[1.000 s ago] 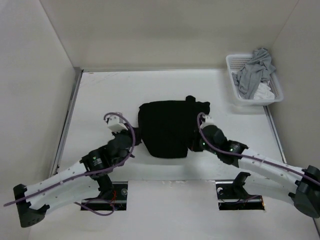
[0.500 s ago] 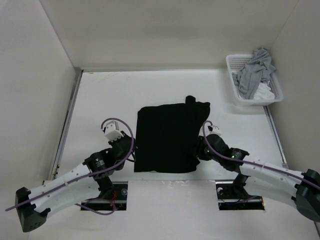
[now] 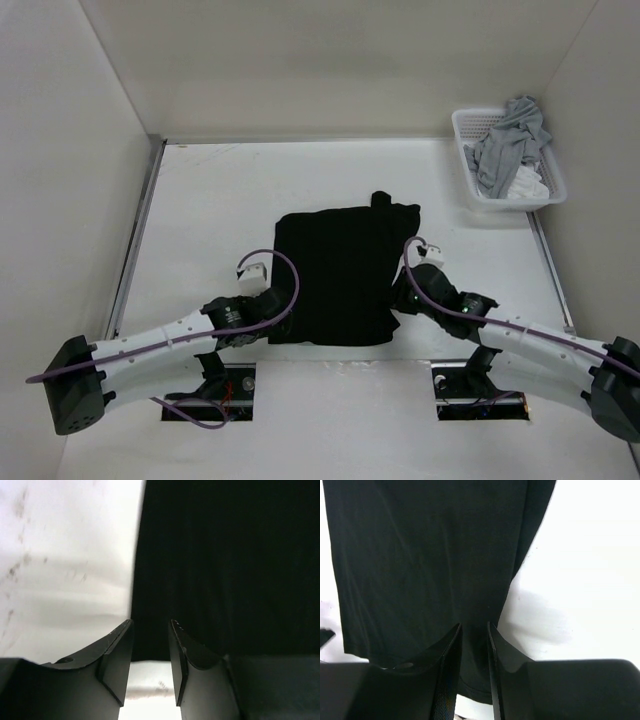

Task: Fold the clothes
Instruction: Flatten the tank top out

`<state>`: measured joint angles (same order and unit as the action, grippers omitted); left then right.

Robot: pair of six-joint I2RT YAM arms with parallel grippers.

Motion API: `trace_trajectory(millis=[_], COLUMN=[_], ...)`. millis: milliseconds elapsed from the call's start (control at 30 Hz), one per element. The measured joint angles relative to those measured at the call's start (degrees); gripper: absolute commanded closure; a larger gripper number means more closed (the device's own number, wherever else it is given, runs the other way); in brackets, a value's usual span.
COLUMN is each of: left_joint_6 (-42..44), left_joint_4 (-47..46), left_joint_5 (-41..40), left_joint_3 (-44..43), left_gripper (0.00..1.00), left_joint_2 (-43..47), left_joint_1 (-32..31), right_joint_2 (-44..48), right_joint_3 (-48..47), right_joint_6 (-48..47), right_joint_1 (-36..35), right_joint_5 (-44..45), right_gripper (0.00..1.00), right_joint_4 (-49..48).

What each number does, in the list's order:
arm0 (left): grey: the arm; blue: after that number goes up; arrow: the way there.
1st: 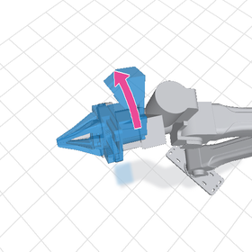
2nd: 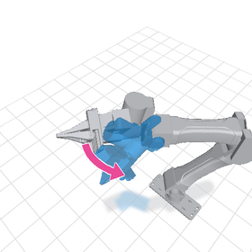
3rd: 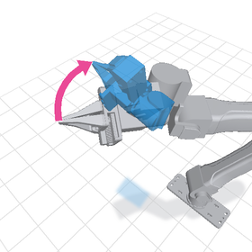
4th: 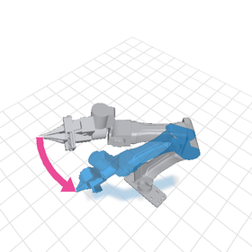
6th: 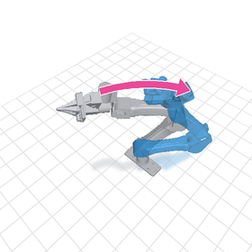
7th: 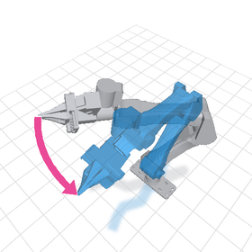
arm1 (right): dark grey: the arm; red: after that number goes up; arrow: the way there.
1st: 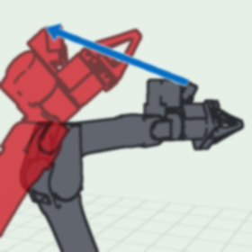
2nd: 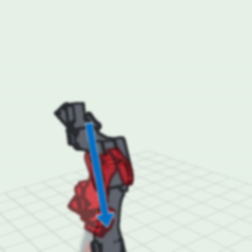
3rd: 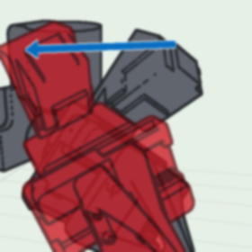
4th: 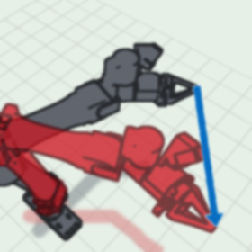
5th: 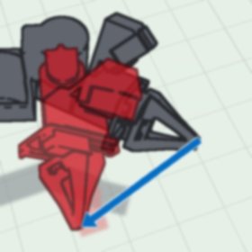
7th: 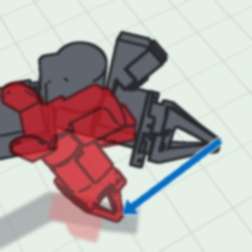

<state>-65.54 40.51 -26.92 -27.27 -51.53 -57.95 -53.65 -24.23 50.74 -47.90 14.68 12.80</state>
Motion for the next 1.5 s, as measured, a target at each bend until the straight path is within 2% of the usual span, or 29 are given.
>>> trace_trajectory(millis=[100, 300, 500, 667, 800, 867, 933, 1033, 1167, 1267, 1400, 1500], left_joint_6=[-3.02, -10.8, -13.07, -13.38, -13.55, -13.62, -13.49, -12.11, -7.78, -3.21, 0.7, 2.25], left_joint_4=[4.04, 10.08, 8.68, 4.44, 2.16, 1.62, 1.66, 3.28, 4.72, 2.34, -1.46, -4.26], left_joint_5=[0.55, 1.25, 3.13, 4.79, 5.09, 5.27, 5.51, 5.31, 1.7, -2.89, -6.45, -6.4], left_joint_3=[-0.59, -0.61, 1.42, 2.71, 2.84, 2.93, 2.91, 1.6, -7.1, -13.77, -13.09, -8.94], left_gripper=[0.71, 0.71, 0.68, 0.72, 0.88, 0.95, 0.99, 1.0, 1.0, 1.0, 1.0, 1.0], left_joint_2=[-0.09, 0.0, 0.2, -2.38, -3.02, -3.02, -2.86, -0.98, 4.09, 9.42, 18.51, 22.88], left_joint_1=[-1.79, -4.2, -2.38, -2.49, -2.45, -2.45, -2.21, -0.79, 2.58, 7.91, 18.08, 25.68], right_joint_2=[0.35, 1.05, 0.22, -1.55, -1.64, -1.49, -0.87, 1.4, 2.69, 2.23, -2.21, -7.67], right_joint_3=[0.0, 0.07, 0.55, 0.72, 0.72, 0.74, 1.01, 2.47, 3.54, 3.69, 3.56, 3.15], right_joint_6=[-0.42, -1.68, -3.41, -4.35, -4.46, -4.46, -4.46, -4.46, -4.31, -3.85, -3.32, -2.73], right_joint_1=[0.61, 0.68, 0.74, 0.74, 0.72, 0.72, 0.76, 2.34, 6.91, 7.82, 7.69, 7.69], right_joint_5=[0.07, 0.02, -1.57, -3.23, -3.87, -3.98, -3.98, -4.26, -4.11, -3.96, -3.98, -4.0], right_gripper=[0.67, 0.67, 0.67, 0.67, 0.66, 0.61, 0.56, 0.55, 0.56, 0.61, 0.62, 0.53], right_joint_4=[-0.52, -3.52, -8.09, -11.02, -12.83, -13.44, -13.64, -13.55, -11.76, -10.21, -10.16, -10.38])
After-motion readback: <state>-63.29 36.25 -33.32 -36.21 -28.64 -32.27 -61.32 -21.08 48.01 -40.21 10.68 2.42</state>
